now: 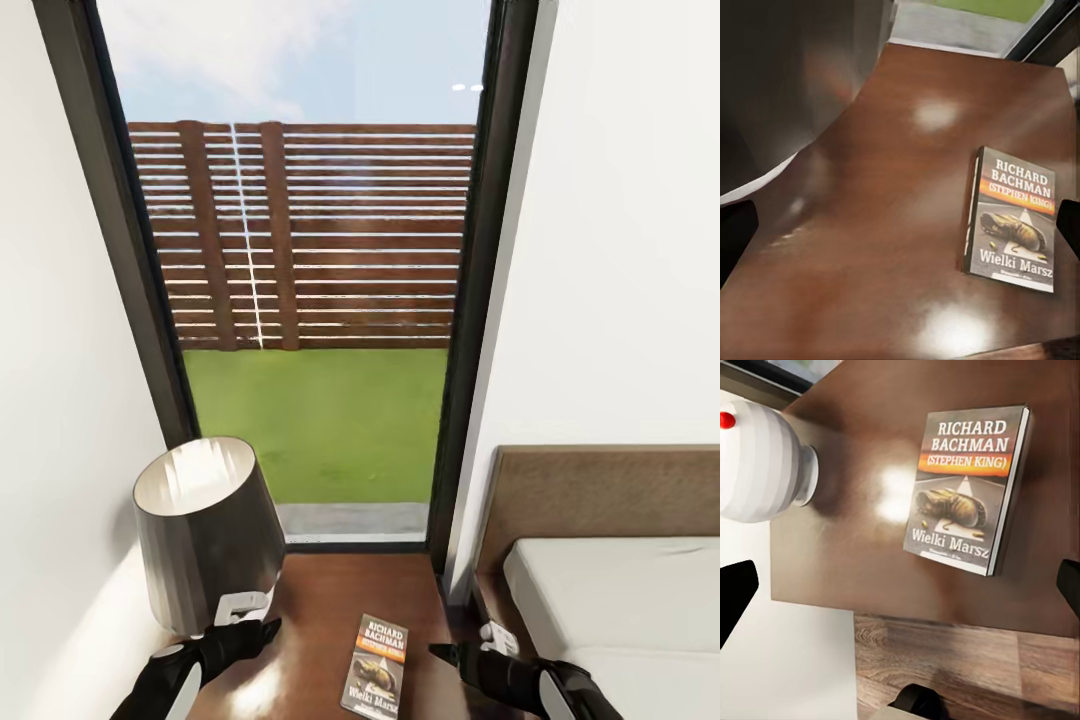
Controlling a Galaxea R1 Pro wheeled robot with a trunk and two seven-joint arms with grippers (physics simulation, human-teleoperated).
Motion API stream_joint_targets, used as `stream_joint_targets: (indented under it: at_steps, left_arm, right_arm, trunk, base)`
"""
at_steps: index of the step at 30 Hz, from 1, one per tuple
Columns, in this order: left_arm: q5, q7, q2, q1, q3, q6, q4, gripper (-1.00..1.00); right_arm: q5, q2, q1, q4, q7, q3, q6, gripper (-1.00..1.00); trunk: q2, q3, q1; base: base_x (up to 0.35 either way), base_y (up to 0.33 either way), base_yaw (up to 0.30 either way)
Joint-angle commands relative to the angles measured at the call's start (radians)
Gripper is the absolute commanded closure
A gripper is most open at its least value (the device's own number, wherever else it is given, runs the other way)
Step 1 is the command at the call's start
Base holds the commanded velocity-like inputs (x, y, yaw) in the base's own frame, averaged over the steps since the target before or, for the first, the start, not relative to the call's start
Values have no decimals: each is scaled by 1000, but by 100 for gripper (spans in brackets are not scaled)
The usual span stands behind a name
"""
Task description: In the bedroom, move the book from the bed onto either nightstand, and place the two sandals side by side next to the bed.
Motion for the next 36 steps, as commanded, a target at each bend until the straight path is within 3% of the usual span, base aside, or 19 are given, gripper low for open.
stream_joint_targets:
  at_steps: [1,3,4,10,17,23,36]
  left_arm:
    - [10,-2,-1,0,1,8,-1,-100]
    - [9,-2,-2,1,0,6,28,-100]
    - [8,-2,-11,1,-1,-21,94,-100]
    - [9,-2,-24,1,2,-147,255,-100]
    - [9,-2,-25,1,3,-207,363,-100]
    - [9,-2,-23,1,4,-289,465,-100]
    - [9,-2,-17,4,5,-468,702,-100]
  right_arm:
    - [-6,-1,-1,0,1,-3,7,-100]
    - [-6,-6,0,0,-1,-3,6,-100]
    - [-6,-14,2,6,-2,-4,5,-100]
    - [-6,-24,4,74,-3,-4,-7,-100]
    - [-7,-57,4,247,-3,-4,-176,-100]
    - [-7,-70,4,346,-3,-4,-265,-100]
    - [-7,-84,7,386,-6,-3,-282,-100]
  trunk:
    - [7,2,-4]
    - [21,8,-12]
    - [28,12,-15]
    - [70,30,-38]
    - [119,52,-65]
    - [161,71,-88]
    - [252,112,-138]
  base:
    - [0,0,0]
    - [0,0,0]
    - [0,0,0]
    - [0,0,0]
    - [0,0,0]
    - [0,0,0]
    - [0,0,0]
